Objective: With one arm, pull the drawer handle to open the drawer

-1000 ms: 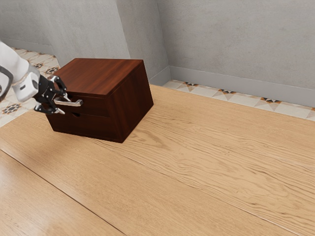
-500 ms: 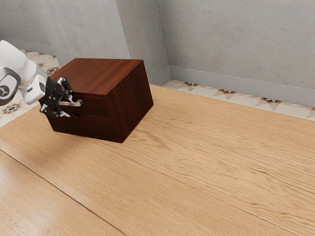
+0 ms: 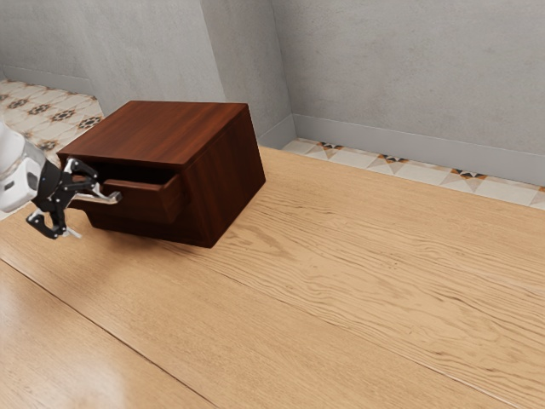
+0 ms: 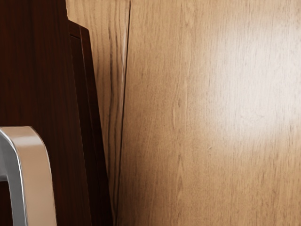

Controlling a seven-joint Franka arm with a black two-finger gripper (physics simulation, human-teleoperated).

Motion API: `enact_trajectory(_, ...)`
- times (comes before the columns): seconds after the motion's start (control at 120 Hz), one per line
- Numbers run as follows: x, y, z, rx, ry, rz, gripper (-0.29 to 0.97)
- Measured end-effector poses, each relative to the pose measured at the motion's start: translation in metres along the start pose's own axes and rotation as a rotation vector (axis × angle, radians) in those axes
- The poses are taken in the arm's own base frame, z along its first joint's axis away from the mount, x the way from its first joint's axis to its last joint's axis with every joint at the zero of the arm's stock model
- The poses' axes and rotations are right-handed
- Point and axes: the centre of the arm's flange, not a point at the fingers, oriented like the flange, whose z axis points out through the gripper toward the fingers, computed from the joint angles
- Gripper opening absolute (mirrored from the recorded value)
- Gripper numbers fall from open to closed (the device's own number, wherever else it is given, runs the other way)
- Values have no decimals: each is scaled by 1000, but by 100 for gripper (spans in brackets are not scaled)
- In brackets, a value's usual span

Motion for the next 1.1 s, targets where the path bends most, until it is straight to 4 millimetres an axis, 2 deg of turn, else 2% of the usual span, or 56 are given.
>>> enact_trajectory(0.108, 4, 21, -4, -13, 0, 0, 65)
enact_trajectory(0.233, 12, 43, -20, -6, -7, 0, 61)
enact_trajectory(0.333, 14, 54, -29, 2, -10, -7, 57)
enact_trajectory(0.667, 23, 88, -38, -1, -1, -34, 56)
enact_trajectory(0.733, 22, 94, -47, 9, -11, -43, 55)
enact_trajectory(0.8, 21, 100, -64, 30, -28, -54, 58)
enact_trajectory(0.858, 24, 107, -89, 60, -53, -60, 61)
enact_trajectory(0.933, 30, 118, -134, 110, -92, -81, 63)
enact_trajectory(0.967, 40, 117, -160, 126, -118, -91, 64)
enact_trajectory(1.017, 61, 99, -194, 119, -164, -115, 65)
enact_trajectory(1.075, 97, 54, -216, 66, -216, -174, 66)
enact_trajectory(1.1, 122, 29, -222, 38, -240, -200, 66)
